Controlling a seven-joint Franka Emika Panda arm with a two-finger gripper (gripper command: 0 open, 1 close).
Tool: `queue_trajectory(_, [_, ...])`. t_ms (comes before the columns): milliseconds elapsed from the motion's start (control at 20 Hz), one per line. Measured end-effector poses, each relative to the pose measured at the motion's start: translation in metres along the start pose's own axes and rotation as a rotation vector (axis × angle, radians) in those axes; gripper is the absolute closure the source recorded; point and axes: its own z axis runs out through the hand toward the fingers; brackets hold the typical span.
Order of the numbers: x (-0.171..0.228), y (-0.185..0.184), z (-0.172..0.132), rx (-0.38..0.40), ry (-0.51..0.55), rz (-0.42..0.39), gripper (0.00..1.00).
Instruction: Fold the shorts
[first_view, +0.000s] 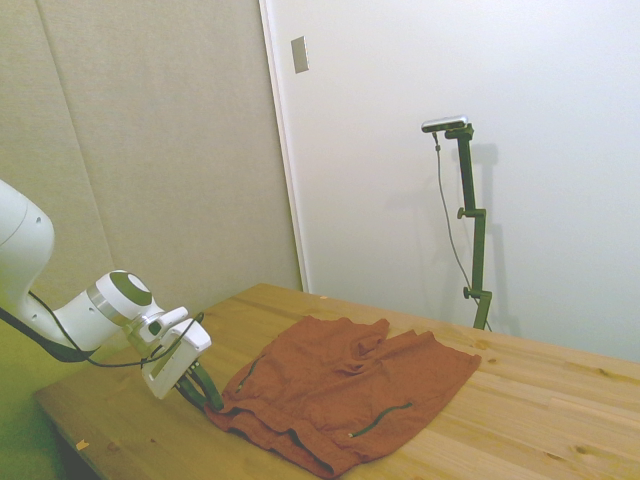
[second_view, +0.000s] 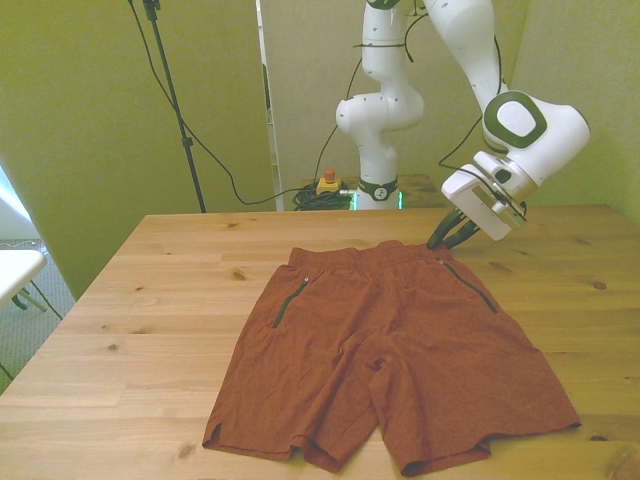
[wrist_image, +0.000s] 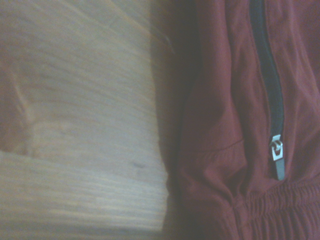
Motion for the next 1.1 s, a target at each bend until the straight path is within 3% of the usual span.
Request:
queue_trajectory(700, [-0.002, 0.018, -0.011, 0.037, 0.021, 0.03, 1.0])
queue_trajectory(1100, [0.031, 0.074, -0.04, 0.11, 0.057, 0.168, 1.0])
